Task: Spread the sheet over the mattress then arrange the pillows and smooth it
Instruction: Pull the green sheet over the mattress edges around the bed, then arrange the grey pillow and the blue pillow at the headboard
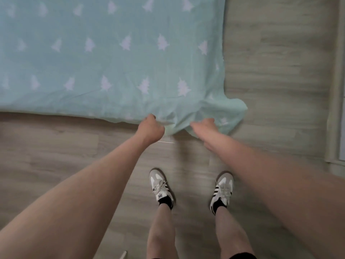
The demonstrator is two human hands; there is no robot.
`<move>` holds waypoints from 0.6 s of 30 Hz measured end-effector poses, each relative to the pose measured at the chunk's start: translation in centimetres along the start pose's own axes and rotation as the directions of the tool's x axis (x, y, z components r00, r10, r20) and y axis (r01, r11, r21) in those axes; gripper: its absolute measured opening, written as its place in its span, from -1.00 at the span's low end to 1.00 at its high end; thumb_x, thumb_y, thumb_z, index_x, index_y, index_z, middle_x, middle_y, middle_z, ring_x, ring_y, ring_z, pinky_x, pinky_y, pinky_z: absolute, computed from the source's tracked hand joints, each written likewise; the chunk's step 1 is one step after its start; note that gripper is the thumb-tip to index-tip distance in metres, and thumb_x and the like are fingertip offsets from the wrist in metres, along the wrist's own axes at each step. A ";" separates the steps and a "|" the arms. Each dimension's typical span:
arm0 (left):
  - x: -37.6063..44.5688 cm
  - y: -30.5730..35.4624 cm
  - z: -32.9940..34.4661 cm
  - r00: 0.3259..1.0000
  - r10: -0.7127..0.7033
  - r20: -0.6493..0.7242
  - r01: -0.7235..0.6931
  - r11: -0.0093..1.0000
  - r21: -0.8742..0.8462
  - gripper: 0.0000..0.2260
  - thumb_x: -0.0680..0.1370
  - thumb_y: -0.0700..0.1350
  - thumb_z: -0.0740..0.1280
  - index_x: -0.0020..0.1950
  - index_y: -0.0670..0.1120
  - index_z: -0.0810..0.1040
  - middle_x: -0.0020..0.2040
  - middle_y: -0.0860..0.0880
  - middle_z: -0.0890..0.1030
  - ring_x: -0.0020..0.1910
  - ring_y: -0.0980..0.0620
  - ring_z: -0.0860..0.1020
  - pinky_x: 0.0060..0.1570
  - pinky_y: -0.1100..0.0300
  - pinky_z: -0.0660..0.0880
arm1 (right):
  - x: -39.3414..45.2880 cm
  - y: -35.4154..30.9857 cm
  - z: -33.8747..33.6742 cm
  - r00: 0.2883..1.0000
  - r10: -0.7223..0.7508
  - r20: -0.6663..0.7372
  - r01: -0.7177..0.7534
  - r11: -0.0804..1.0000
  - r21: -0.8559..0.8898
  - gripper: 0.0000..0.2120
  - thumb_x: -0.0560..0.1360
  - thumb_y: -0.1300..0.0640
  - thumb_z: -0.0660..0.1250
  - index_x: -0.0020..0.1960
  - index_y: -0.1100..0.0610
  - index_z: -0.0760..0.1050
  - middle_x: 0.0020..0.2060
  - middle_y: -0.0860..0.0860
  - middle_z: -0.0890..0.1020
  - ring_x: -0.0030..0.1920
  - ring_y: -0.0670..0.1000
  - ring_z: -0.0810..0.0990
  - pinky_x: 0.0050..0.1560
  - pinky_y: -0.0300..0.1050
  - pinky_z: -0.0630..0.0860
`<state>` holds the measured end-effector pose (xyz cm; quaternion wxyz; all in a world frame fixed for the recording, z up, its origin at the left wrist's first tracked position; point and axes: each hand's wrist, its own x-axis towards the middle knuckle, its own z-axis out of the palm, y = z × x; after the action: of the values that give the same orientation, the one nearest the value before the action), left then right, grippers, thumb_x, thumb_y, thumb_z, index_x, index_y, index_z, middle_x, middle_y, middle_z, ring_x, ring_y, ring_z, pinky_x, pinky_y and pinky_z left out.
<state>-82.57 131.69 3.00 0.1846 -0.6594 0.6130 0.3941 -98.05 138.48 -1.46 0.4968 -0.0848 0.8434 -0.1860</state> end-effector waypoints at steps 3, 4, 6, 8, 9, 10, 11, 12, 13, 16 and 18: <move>2.6 -2.3 -2.4 0.999 0.047 -0.009 -0.047 0.998 0.036 -0.43 0.56 -0.12 0.27 0.53 -0.22 0.18 0.50 -0.21 0.28 0.46 -0.23 0.30 0.42 0.03 0.25 | 1.3 -2.7 2.8 0.999 0.018 -0.033 -0.016 0.996 0.082 -0.42 0.40 0.03 0.37 0.30 0.27 0.28 0.26 0.19 0.52 0.24 0.21 0.54 0.24 0.05 0.52; 3.5 -2.7 -3.0 0.997 0.077 -0.006 -0.077 0.996 0.047 -0.41 0.56 -0.14 0.26 0.55 -0.20 0.15 0.53 -0.19 0.22 0.47 -0.23 0.28 0.44 0.01 0.23 | 1.7 -3.3 3.4 0.998 0.024 -0.051 -0.019 0.996 0.088 -0.40 0.40 0.00 0.37 0.30 0.27 0.26 0.27 0.20 0.51 0.24 0.21 0.54 0.24 0.08 0.52; 4.9 -3.1 -3.9 0.993 0.118 -0.012 -0.118 0.991 0.060 -0.38 0.56 -0.16 0.24 0.58 -0.17 0.08 0.59 -0.15 0.08 0.51 -0.23 0.22 0.46 0.01 0.18 | 2.7 -4.4 4.5 0.995 0.038 -0.091 -0.031 0.996 0.087 -0.39 0.46 -0.02 0.33 0.35 0.28 0.19 0.33 0.21 0.46 0.28 0.21 0.51 0.28 0.03 0.48; 6.2 -3.3 -4.7 0.986 0.164 -0.038 -0.161 0.985 0.061 -0.34 0.57 -0.16 0.23 0.60 -0.15 0.00 0.62 -0.11 -0.03 0.54 -0.19 0.17 0.47 0.02 0.14 | 3.9 -5.2 5.2 0.984 0.097 -0.151 -0.091 0.995 0.045 -0.42 0.54 0.01 0.27 0.39 0.31 0.15 0.39 0.23 0.38 0.35 0.21 0.45 0.28 -0.07 0.40; 6.6 -3.3 -4.9 0.981 0.188 -0.044 -0.186 0.981 0.057 -0.34 0.57 -0.17 0.23 0.60 -0.15 -0.02 0.62 -0.10 -0.06 0.54 -0.18 0.17 0.47 0.03 0.13 | 4.3 -5.2 5.3 0.974 0.136 -0.182 -0.137 0.991 0.007 -0.44 0.56 0.03 0.25 0.40 0.33 0.14 0.41 0.23 0.36 0.38 0.20 0.41 0.28 -0.09 0.38; 6.8 -3.2 -5.1 0.976 0.213 -0.047 -0.210 0.976 0.062 -0.35 0.58 -0.17 0.23 0.60 -0.15 -0.02 0.62 -0.09 -0.05 0.54 -0.17 0.18 0.46 0.04 0.14 | 4.5 -5.3 5.2 0.965 0.173 -0.196 -0.183 0.982 -0.036 -0.45 0.58 0.06 0.23 0.41 0.33 0.14 0.42 0.24 0.33 0.40 0.20 0.38 0.30 -0.09 0.36; 7.1 -3.2 -5.2 0.972 0.231 -0.042 -0.228 0.971 0.071 -0.38 0.59 -0.18 0.22 0.59 -0.16 0.03 0.62 -0.10 0.01 0.52 -0.17 0.22 0.45 0.06 0.17 | 4.8 -5.2 5.3 0.964 0.194 -0.180 -0.210 0.975 -0.076 -0.46 0.58 0.09 0.23 0.43 0.33 0.14 0.43 0.24 0.32 0.42 0.21 0.36 0.32 -0.08 0.35; 7.5 -3.1 -5.3 0.972 0.234 -0.021 -0.232 0.970 0.079 -0.44 0.59 -0.18 0.22 0.57 -0.18 0.12 0.59 -0.13 0.13 0.49 -0.16 0.27 0.41 0.09 0.21 | 5.0 -4.8 5.3 0.973 0.185 -0.136 -0.199 0.975 -0.101 -0.49 0.59 0.14 0.21 0.45 0.33 0.16 0.43 0.26 0.32 0.42 0.22 0.36 0.33 -0.05 0.35; 7.8 -3.1 -5.3 0.976 0.219 0.022 -0.220 0.972 0.088 -0.52 0.59 -0.17 0.22 0.51 -0.20 0.26 0.52 -0.16 0.30 0.44 -0.16 0.35 0.35 0.12 0.28 | 4.9 -4.5 5.4 0.984 0.163 -0.071 -0.170 0.979 -0.110 -0.53 0.59 0.18 0.18 0.45 0.34 0.22 0.41 0.27 0.36 0.40 0.23 0.38 0.32 -0.01 0.38; 8.2 -3.3 -5.0 0.968 0.153 0.197 -0.169 0.983 0.066 -0.71 0.55 -0.16 0.24 0.15 -0.26 0.63 0.05 -0.19 0.65 -0.02 -0.12 0.58 -0.08 0.16 0.46 | 4.1 -3.5 6.4 0.994 0.104 0.042 -0.097 0.984 -0.146 -0.65 0.59 0.26 0.15 0.33 0.35 0.44 0.27 0.32 0.52 0.21 0.24 0.57 -0.07 -0.07 0.55; 7.8 -3.4 -5.1 0.951 0.108 0.289 -0.119 0.993 0.019 -0.73 0.52 -0.16 0.25 0.04 -0.28 0.65 -0.16 -0.15 0.62 -0.28 -0.07 0.49 -0.31 0.20 0.37 | 2.7 -3.1 6.9 0.990 0.129 0.052 -0.120 0.981 -0.155 -0.77 0.54 0.26 0.18 0.11 0.30 0.54 -0.01 0.31 0.62 -0.24 0.17 0.64 -0.48 -0.21 0.41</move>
<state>-78.34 123.40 -0.40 0.2605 -0.5554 0.6236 0.4845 -93.50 133.16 -5.47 0.5253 -0.0749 0.8431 -0.0872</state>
